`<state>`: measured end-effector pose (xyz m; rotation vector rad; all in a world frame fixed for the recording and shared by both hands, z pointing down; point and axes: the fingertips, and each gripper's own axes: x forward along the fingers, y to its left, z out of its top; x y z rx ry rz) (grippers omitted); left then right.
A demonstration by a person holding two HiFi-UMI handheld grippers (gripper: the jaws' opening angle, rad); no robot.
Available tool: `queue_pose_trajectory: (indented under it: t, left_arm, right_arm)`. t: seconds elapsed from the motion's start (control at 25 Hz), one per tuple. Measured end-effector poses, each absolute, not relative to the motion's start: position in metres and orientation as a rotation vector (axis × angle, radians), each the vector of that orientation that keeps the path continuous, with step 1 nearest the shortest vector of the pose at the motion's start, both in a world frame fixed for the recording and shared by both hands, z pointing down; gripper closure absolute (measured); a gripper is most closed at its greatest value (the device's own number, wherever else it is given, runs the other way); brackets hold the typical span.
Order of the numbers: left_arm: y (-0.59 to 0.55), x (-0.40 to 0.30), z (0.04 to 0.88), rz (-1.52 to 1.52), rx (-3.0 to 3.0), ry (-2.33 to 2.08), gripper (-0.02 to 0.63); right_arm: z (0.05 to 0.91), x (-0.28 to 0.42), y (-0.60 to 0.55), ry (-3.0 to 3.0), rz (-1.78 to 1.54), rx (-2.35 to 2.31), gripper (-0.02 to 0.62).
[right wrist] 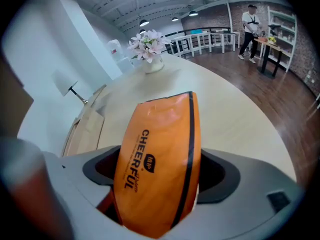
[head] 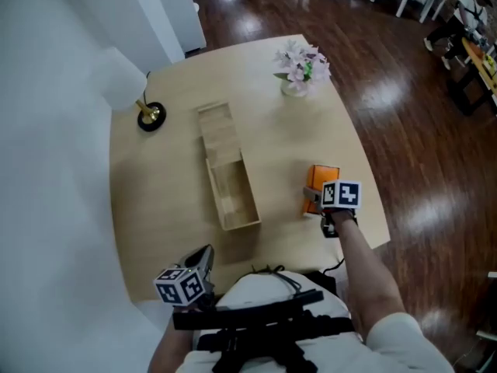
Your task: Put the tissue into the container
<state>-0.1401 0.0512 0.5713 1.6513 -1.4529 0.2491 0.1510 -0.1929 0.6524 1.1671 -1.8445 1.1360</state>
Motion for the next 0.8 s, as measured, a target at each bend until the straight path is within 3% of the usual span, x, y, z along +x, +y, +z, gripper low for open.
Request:
queue_pose_trajectory:
  t: [0.48, 0.8]
  left_arm:
    - [0.049, -0.15, 0.562, 0.226, 1.682, -1.458, 0.604]
    - [0.042, -0.161, 0.55, 0.19, 1.687, -1.519, 0.604]
  right_arm:
    - [0.626, 0.151, -0.187, -1.892, 1.118, 1.164, 0.149]
    - [0.563, 0.093, -0.191, -2.036, 1.017, 1.079, 0.149]
